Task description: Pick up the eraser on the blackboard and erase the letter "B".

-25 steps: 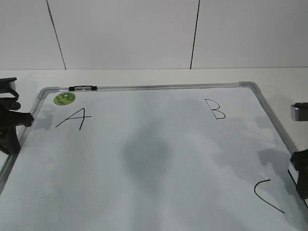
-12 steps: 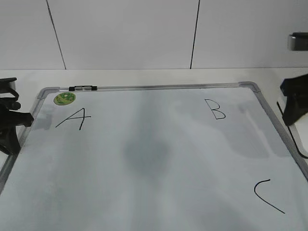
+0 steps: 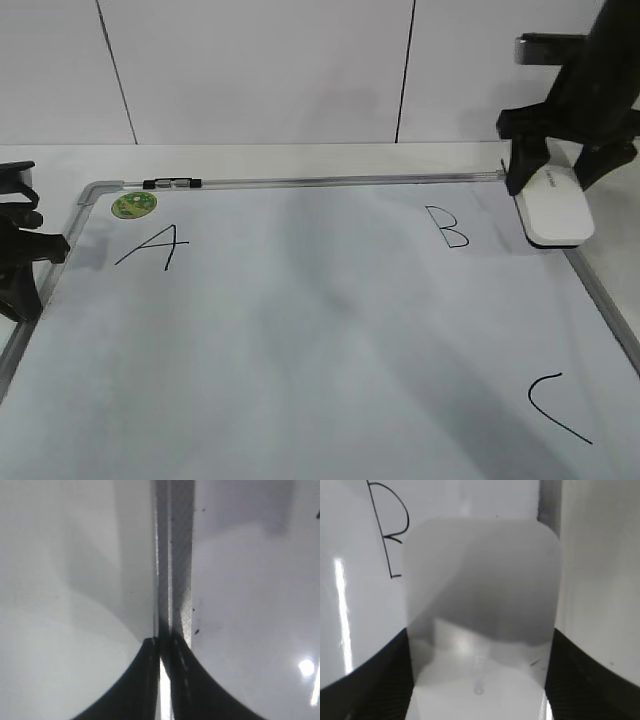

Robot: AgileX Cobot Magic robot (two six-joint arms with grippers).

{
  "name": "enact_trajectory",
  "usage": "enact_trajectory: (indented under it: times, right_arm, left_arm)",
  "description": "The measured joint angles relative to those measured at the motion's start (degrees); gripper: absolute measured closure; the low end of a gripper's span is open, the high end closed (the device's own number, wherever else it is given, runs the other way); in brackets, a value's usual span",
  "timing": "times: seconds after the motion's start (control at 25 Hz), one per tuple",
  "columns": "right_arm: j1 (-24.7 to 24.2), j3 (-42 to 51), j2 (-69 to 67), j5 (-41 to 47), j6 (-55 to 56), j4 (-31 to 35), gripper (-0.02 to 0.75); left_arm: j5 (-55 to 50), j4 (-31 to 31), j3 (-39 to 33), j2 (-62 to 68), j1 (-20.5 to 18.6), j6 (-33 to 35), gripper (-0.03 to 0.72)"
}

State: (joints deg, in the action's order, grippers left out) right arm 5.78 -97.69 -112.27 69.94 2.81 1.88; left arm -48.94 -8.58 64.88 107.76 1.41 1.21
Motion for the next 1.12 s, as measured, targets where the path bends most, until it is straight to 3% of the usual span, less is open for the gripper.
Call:
enact_trajectory:
  times: [0.24, 0.84, 1.12]
  right_arm:
    - [3.77, -7.02, -10.51, 0.10, 0.00, -0.26, 0.201]
    - [5.82, -17.39, -20.72, 5.33, 0.33, -1.05, 0.201]
    - [12.24, -19.71, -21.94, 3.33, 0.33, -3.54, 0.201]
  left_arm:
    - [-0.09, 0.00, 0.00, 0.00, 0.00, 0.00, 0.650]
    - [-0.26, 0.00, 0.00, 0.00, 0.00, 0.00, 0.650]
    - [-1.00, 0.19, 0.00, 0.00, 0.00, 0.00, 0.650]
